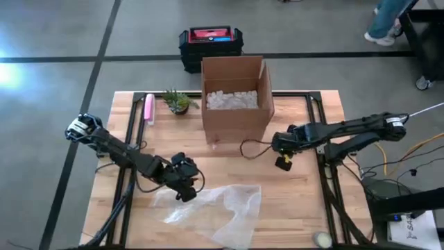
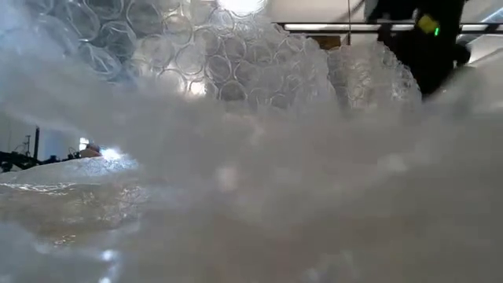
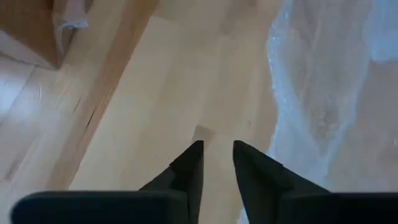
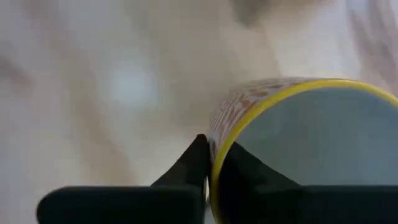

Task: Wrap mug
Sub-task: Wrap the yellow mug with a bubble wrap

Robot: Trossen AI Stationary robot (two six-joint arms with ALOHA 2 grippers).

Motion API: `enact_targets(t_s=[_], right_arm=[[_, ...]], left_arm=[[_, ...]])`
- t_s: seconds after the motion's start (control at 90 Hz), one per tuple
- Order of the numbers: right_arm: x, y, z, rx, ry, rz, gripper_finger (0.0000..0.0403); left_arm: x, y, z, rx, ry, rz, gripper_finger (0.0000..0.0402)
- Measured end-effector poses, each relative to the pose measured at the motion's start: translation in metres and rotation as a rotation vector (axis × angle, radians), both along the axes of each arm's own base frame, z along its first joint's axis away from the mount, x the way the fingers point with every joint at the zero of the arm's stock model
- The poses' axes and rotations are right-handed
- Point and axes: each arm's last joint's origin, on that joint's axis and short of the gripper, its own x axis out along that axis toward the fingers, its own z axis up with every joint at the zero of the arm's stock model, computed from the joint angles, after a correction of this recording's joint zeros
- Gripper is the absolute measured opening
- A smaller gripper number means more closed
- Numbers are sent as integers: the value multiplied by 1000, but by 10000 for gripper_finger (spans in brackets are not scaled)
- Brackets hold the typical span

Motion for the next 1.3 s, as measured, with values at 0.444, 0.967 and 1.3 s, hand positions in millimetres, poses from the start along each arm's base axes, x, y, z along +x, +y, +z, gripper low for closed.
enact_targets(t_s=[0.444, 0.967, 1.3], right_arm=[[107, 160, 56, -16, -353, 492, 2], [226, 212, 2, -62, -227, 640, 0], [223, 207, -23, -56, -142, 575, 0]], left_arm=[[-18, -27, -2, -64, 30, -46, 21], [-32, -48, -1, -116, 22, -68, 21], [-33, -52, 0, -121, -4, -77, 21]])
